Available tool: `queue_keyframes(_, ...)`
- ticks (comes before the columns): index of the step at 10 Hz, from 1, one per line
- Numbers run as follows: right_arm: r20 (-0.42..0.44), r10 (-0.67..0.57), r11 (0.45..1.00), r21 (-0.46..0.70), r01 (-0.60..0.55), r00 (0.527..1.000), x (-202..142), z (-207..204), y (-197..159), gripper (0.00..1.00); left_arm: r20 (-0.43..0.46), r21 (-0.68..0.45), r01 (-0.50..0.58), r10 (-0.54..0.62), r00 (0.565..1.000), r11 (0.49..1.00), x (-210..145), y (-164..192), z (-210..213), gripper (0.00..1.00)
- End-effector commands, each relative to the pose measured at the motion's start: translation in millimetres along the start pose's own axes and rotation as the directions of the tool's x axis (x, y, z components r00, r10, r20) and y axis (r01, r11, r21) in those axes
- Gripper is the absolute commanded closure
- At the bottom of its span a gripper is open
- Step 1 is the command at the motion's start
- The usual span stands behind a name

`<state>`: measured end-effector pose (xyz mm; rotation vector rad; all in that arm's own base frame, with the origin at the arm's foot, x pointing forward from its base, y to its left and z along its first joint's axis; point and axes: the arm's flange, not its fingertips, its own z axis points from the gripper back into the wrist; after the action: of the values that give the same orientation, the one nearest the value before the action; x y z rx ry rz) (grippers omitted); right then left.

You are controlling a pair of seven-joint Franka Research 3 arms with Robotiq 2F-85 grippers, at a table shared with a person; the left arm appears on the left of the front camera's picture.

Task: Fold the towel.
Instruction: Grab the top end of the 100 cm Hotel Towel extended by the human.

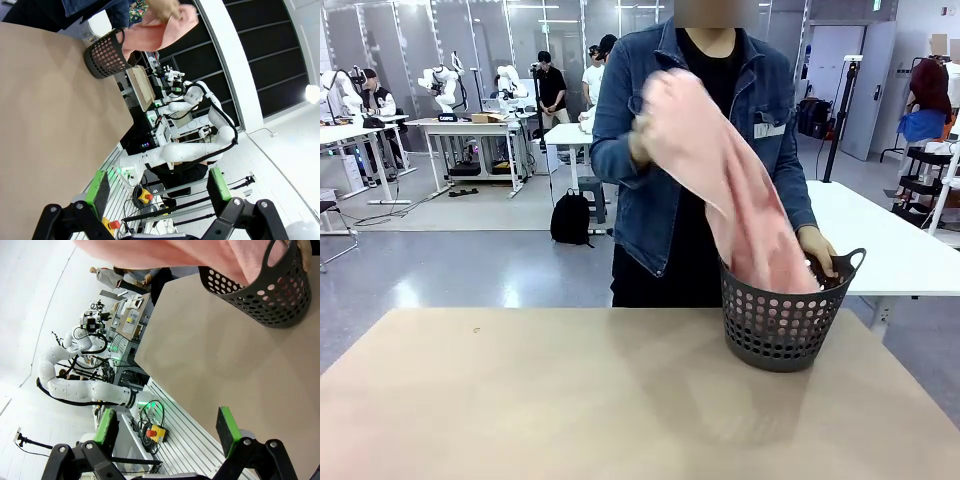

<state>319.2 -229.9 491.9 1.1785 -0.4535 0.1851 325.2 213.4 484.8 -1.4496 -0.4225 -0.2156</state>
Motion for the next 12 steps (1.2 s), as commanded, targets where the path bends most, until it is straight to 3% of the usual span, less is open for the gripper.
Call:
queue_keyframes(1,0.009,0.021,1.0,0.015,-0.021,1.0,2.5,1.5,0.0,0.0,-0.001,-0.021,0.024,-0.024,1.0,1.0,1.5,-0.4,2.0,0.0)
queue_keyframes(12,0.009,0.021,1.0,0.015,-0.021,1.0,2.5,1.5,0.0,0.0,-0.001,-0.021,0.024,-0.024,1.0,1.0,1.5,-0.4,2.0,0.0)
